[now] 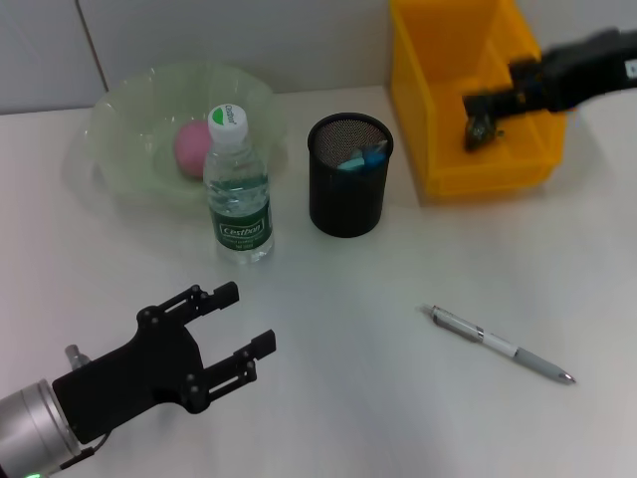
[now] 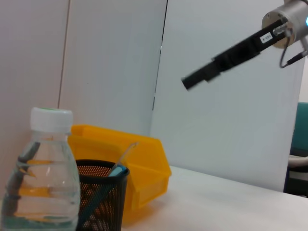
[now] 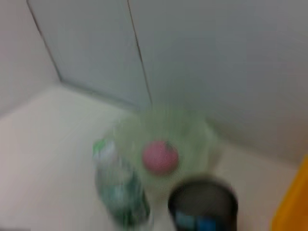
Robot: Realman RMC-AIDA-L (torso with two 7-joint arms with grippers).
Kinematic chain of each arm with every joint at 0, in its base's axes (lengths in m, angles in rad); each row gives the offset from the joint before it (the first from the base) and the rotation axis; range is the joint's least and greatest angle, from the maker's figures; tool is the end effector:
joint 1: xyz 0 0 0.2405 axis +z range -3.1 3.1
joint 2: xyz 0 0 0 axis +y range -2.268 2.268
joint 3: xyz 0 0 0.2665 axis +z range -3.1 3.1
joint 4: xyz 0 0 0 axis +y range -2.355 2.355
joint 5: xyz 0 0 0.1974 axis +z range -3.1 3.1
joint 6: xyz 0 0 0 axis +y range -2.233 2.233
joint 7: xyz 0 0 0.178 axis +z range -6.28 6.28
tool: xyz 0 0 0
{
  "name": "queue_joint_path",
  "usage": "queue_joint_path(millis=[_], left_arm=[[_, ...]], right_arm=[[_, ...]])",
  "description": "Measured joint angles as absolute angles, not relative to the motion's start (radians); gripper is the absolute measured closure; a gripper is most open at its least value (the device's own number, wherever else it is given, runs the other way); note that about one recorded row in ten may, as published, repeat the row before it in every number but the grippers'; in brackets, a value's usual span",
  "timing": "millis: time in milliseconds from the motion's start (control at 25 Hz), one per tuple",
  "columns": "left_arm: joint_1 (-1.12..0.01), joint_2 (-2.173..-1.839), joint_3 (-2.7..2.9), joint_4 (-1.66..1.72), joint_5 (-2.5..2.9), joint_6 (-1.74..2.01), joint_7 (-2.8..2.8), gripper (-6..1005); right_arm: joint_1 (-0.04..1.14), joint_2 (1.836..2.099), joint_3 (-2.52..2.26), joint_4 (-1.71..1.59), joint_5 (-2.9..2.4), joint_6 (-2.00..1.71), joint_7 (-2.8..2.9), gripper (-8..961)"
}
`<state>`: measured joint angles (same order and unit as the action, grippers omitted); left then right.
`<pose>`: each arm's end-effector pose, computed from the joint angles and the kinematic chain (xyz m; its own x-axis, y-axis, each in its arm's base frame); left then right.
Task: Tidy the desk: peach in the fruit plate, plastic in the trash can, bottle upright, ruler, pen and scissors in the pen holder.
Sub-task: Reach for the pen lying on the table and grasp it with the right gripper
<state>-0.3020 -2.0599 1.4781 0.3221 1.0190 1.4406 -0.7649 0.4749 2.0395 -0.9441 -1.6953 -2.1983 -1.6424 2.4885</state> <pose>-0.2648 0.2614 -0.0885 0.7046 0.1488 0.6938 0.4209 -0.8749 -0.2398 0.1636 0.3576 0.0825 0.7764 -0.5305 -0.3404 -0.6302 -0.6630 -0.4040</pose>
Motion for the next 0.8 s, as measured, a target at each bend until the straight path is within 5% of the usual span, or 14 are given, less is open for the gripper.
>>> queue_joint_path(millis=[40, 200, 440, 800], left_arm=[[-0.302, -2.059, 1.476, 0.322, 1.026, 1.441, -0.767, 282], [-0.304, -2.056, 1.477, 0.323, 1.033, 1.440, -0.773, 282], [-0.304, -2.052, 1.480, 0.332, 1.068, 1.448, -0.764, 282], [-0.307, -2.049, 1.472, 0.362, 1.158, 1.470, -0.773, 282]], right_arm=[[0.534, 2.015, -0.933, -1.678, -2.267, -1.755, 2.546, 141], [0.598, 2.005, -0.934, -1.624, -2.382, -1.876, 2.580, 143], [0.638, 2.072, -1.061, -1.590, -2.676, -1.914, 2.589, 147], [0.635, 2.083, -1.234, -1.443, -2.701, -1.783, 2.653, 152]])
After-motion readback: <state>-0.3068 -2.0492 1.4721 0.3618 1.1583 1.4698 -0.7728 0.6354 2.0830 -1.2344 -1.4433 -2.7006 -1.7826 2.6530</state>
